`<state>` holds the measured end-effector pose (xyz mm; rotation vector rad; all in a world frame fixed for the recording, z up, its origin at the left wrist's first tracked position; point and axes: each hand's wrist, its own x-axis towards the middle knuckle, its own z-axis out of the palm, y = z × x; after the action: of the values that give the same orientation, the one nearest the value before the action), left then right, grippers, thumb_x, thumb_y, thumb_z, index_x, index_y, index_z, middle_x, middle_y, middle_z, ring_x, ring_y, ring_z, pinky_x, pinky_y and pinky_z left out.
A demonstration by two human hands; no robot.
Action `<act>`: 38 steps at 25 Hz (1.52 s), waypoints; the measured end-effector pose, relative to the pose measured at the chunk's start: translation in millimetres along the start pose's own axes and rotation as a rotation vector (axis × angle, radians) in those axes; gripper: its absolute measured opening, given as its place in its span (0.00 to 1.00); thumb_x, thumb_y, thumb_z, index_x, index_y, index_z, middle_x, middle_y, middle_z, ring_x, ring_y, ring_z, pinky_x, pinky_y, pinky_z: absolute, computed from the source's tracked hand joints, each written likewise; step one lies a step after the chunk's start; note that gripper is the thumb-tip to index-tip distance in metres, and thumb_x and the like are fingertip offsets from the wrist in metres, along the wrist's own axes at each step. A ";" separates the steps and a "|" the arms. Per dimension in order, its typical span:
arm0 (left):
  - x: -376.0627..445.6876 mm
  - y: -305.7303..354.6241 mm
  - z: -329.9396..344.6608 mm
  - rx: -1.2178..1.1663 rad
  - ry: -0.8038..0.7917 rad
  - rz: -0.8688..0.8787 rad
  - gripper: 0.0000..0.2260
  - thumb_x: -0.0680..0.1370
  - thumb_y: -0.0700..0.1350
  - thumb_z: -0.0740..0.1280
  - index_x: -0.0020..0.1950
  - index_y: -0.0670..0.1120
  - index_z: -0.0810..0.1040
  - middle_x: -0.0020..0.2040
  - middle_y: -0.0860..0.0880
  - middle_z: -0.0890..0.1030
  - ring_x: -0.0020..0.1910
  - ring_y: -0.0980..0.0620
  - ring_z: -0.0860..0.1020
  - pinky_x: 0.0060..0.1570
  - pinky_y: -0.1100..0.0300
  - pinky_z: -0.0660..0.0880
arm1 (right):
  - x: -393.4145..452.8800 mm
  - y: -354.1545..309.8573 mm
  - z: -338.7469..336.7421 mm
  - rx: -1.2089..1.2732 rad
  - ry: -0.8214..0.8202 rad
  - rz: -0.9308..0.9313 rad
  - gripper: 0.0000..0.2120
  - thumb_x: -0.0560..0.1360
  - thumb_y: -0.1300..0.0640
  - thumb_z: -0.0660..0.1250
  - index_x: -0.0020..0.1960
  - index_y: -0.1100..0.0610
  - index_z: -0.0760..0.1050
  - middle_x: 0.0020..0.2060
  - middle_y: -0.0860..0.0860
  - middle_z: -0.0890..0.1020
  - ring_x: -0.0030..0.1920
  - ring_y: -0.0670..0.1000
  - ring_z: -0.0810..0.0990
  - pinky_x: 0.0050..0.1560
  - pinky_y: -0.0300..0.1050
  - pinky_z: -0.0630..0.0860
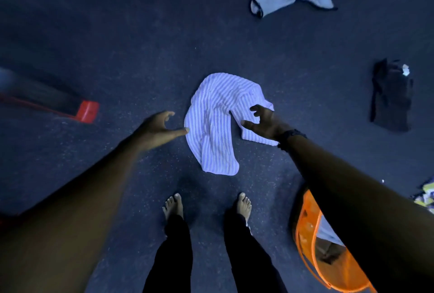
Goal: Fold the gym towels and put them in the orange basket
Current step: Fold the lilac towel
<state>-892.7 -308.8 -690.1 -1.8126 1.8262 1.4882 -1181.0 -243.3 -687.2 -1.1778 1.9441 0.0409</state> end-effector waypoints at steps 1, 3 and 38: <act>30.2 -18.0 15.1 0.014 -0.019 -0.013 0.40 0.68 0.63 0.72 0.75 0.51 0.63 0.74 0.48 0.66 0.69 0.48 0.70 0.66 0.52 0.68 | 27.6 10.3 23.0 -0.011 -0.004 0.004 0.27 0.77 0.48 0.66 0.71 0.59 0.65 0.66 0.56 0.73 0.66 0.57 0.72 0.65 0.49 0.68; 80.3 -48.2 44.8 0.037 -0.055 -0.030 0.40 0.68 0.64 0.72 0.75 0.52 0.63 0.74 0.48 0.66 0.69 0.48 0.70 0.66 0.51 0.69 | 74.2 31.8 67.0 -0.038 -0.020 0.007 0.29 0.77 0.48 0.66 0.73 0.59 0.63 0.66 0.57 0.73 0.66 0.58 0.72 0.64 0.50 0.68; -86.4 136.6 -99.8 0.000 0.104 0.206 0.47 0.61 0.71 0.69 0.75 0.51 0.63 0.74 0.51 0.67 0.70 0.52 0.68 0.68 0.54 0.67 | -58.8 -154.9 -190.0 0.146 0.566 -0.349 0.09 0.79 0.51 0.60 0.49 0.58 0.65 0.44 0.61 0.77 0.47 0.60 0.75 0.43 0.52 0.67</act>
<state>-934.3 -355.3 -510.7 -1.7786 2.1190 1.4847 -1174.9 -367.6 -467.9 -1.5246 2.1289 -0.6718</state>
